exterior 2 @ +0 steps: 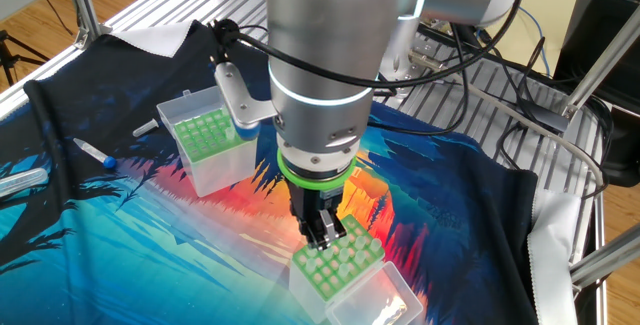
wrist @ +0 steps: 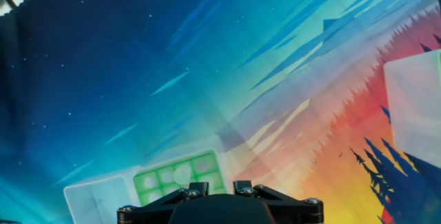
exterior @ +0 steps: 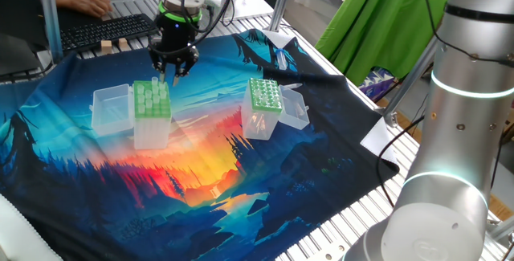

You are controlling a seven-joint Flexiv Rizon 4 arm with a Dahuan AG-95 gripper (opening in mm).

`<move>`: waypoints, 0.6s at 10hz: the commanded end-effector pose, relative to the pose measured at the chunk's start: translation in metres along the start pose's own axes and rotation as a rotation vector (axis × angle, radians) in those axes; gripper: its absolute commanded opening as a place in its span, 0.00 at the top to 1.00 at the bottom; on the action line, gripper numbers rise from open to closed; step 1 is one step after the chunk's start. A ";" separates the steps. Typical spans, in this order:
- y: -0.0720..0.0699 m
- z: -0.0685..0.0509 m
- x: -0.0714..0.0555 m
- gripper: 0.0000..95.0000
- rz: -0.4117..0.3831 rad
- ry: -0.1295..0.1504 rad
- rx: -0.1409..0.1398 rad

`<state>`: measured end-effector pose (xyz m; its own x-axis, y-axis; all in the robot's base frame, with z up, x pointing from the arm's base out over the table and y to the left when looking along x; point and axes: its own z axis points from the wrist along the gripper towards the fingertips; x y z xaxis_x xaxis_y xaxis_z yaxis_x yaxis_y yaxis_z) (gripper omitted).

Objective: Transfer all large pipette tips from one holder to another

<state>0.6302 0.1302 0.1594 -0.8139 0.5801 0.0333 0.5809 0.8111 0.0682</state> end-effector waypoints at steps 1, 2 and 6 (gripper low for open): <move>0.003 -0.001 -0.001 0.80 0.001 0.001 0.001; 0.003 -0.001 -0.001 0.80 0.001 0.001 0.001; 0.010 0.003 -0.001 0.80 0.010 -0.001 0.000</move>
<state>0.6374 0.1383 0.1562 -0.8071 0.5895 0.0324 0.5902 0.8044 0.0678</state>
